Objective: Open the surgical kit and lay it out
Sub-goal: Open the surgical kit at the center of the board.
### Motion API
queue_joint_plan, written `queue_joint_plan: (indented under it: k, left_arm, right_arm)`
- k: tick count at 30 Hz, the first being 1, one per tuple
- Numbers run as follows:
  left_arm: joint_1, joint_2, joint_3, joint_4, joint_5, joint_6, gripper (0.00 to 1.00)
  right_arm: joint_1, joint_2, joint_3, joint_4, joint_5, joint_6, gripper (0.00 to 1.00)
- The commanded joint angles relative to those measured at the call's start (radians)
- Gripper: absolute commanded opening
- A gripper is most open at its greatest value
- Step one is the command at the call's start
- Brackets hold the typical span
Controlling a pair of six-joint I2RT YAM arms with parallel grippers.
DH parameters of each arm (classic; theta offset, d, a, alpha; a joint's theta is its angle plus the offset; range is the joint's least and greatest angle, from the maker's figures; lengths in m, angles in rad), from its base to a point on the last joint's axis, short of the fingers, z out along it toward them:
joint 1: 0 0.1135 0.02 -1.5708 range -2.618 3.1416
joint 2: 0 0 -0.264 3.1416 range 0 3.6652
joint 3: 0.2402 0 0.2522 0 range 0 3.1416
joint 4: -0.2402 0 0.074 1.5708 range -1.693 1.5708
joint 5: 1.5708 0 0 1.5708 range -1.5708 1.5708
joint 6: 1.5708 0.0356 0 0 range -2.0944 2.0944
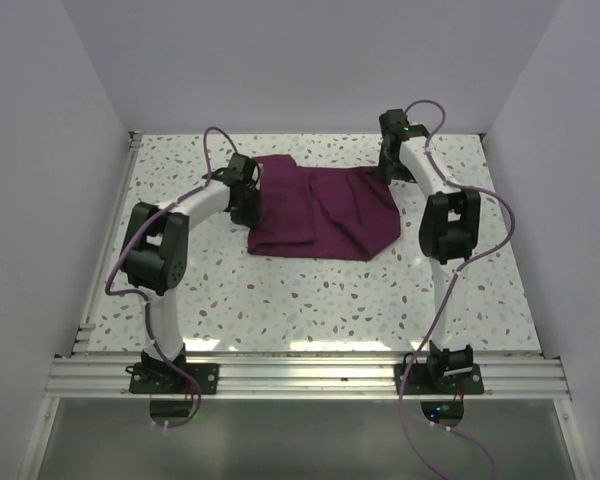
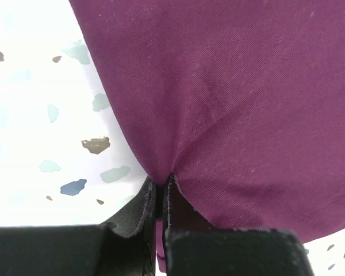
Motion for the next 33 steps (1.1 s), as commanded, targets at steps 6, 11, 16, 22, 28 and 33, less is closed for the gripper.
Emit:
queue_joint_plan:
  k: [6,11,16,22,28,33]
  left_arm:
    - [-0.042,0.014,0.143,-0.050,-0.137,-0.063,0.00]
    - [-0.080,0.026,0.212,-0.044,-0.188,-0.074,0.00]
    - [-0.126,0.075,0.358,-0.116,-0.270,-0.098,0.21]
    - [-0.237,0.025,0.446,-0.113,-0.494,-0.037,0.80]
    - [-0.284,0.039,0.427,-0.041,-0.312,0.052,0.84]
    - [-0.364,0.124,0.476,-0.079,-0.355,0.046,0.76]
  right_arm:
    - [0.009,-0.329,-0.082,-0.043,0.007,0.110,0.98]
    - [0.012,-0.386,-0.140,-0.027,-0.114,0.121,0.98]
    - [0.018,-0.415,-0.263,0.048,-0.320,0.132,0.95]
    - [0.038,-0.432,-0.366,0.092,-0.435,0.133,0.95]
    - [0.041,-0.435,-0.393,0.094,-0.446,0.129,0.95]
    - [0.041,-0.455,-0.409,0.089,-0.442,0.126,0.95]
